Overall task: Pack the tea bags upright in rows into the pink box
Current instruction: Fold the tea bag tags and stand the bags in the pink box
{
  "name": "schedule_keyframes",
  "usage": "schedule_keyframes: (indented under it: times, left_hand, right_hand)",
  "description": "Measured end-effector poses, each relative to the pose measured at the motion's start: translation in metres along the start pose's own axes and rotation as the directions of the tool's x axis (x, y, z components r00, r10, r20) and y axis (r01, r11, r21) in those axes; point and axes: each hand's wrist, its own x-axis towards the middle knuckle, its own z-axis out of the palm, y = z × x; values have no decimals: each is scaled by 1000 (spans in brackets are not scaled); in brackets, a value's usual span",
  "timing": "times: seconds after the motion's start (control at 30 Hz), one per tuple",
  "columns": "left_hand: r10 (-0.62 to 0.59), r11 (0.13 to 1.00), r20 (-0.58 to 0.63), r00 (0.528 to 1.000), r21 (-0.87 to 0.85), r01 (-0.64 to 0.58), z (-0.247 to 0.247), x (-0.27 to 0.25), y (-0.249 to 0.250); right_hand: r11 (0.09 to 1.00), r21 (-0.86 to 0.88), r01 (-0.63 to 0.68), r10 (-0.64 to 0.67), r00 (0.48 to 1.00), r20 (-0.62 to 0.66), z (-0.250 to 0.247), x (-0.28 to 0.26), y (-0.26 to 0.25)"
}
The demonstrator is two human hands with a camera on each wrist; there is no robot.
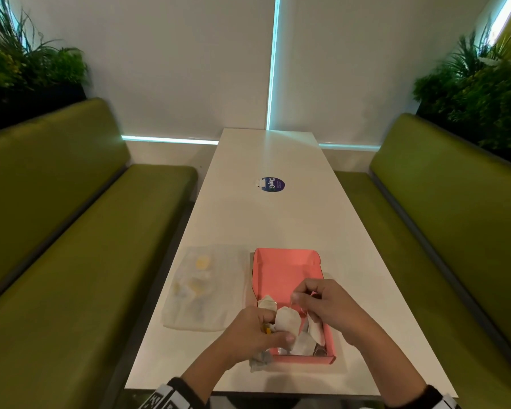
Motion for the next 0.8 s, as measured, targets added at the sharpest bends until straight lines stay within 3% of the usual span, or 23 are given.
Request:
schedule_keyframes:
  times: [0.3,0.4,0.53,0.7,0.8]
  left_hand:
    - [-44,999,-74,996,22,45,0,1,-4]
    - [-46,994,-227,973,89,67,-4,0,-11]
    - [-133,988,-455,881,9,154,-17,-3,-29]
    - [-194,957,-358,913,137,257,-15,-7,-43]
    - [-229,933,-347,910,187,306,-11,-5,-48]
  right_hand:
    - [969,-245,26,-8,997,74,8,6,14]
    - [975,-220,39,-42,999,-9,13,12,20]
    - [969,-247,2,-2,1000,0,19,23,34]
    - [900,-436,5,41,994,97,35,34,49]
    - [853,-522,20,69,986,150,49,39,55]
